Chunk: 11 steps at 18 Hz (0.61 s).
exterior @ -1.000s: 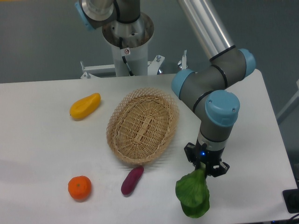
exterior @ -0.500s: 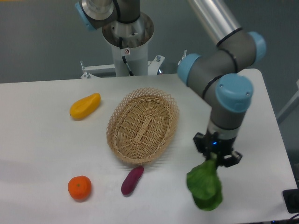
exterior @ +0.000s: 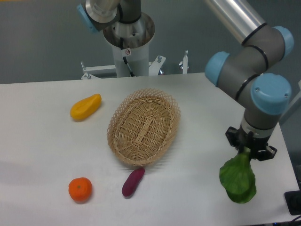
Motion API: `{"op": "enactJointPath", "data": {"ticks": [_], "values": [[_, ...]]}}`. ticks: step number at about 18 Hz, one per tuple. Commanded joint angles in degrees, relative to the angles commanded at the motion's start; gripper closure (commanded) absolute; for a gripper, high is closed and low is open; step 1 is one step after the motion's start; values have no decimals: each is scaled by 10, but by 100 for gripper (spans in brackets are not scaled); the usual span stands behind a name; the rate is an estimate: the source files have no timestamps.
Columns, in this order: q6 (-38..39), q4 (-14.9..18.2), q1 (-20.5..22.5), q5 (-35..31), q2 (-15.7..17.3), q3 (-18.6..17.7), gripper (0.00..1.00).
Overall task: Pick up the green vegetable from the table
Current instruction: 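Carry the held bok choy back toward the arm's starting side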
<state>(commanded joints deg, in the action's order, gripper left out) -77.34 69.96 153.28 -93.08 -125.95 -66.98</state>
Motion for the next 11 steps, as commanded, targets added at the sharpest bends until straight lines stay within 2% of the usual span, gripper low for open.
{"op": "enactJointPath", "data": {"ticks": [11], "values": [[0, 2, -2, -1, -4, 1, 65]]}}
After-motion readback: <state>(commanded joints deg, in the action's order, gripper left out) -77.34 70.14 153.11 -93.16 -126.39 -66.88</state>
